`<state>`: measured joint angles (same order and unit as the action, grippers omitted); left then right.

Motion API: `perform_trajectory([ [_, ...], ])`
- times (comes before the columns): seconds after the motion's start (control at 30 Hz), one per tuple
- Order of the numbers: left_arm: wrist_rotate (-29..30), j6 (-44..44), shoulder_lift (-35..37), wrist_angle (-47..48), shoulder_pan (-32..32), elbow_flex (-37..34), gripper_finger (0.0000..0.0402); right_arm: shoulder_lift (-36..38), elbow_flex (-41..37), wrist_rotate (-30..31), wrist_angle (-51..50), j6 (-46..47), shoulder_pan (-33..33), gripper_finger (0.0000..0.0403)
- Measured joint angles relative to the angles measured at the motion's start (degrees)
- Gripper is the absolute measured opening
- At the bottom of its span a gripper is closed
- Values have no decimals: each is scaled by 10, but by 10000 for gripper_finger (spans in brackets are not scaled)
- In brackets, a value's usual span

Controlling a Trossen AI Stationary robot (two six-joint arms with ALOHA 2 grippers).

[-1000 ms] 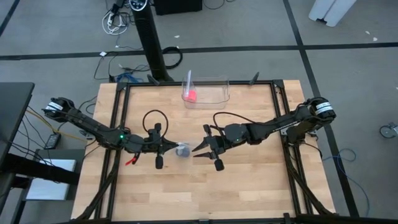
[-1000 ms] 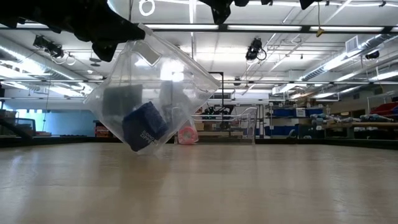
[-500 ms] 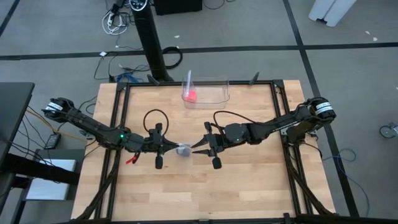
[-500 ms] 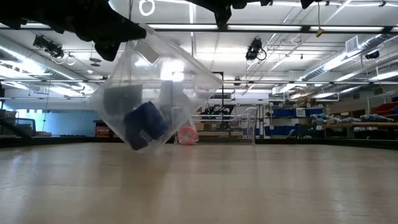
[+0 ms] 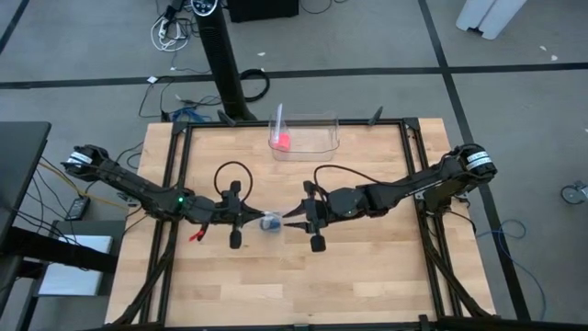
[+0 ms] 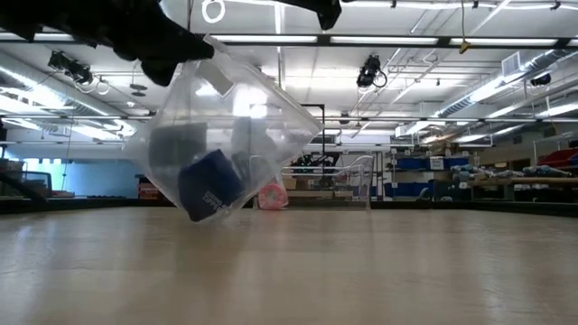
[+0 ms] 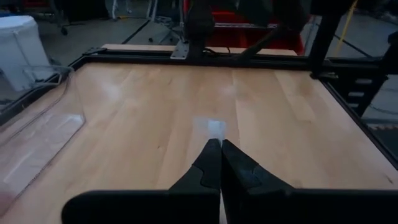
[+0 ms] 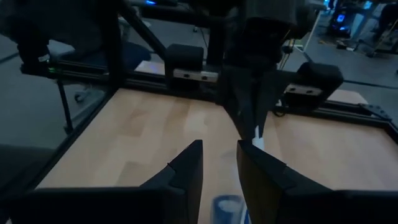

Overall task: Roll bandage
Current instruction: Close the transparent zip bag

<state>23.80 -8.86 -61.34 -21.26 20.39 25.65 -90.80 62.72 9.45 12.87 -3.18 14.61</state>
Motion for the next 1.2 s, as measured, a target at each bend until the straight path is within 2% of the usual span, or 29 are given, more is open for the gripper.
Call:
perform_trajectory([
  [0.33, -36, 29, 0, 135, -22, 83, 1, 0, 17, 8, -37, 10, 0, 123],
  [0.8, -53, 39, -2, 135, -43, 83, 1, -6, 18, 9, -26, -29, 7, 130],
  [1.03, -69, 42, -5, 133, -58, 83, 1, -28, 18, 0, -23, -28, 9, 157],
  [1.2, -74, 41, -5, 131, -63, 83, 1, -56, 57, 16, -63, -25, 8, 166],
])
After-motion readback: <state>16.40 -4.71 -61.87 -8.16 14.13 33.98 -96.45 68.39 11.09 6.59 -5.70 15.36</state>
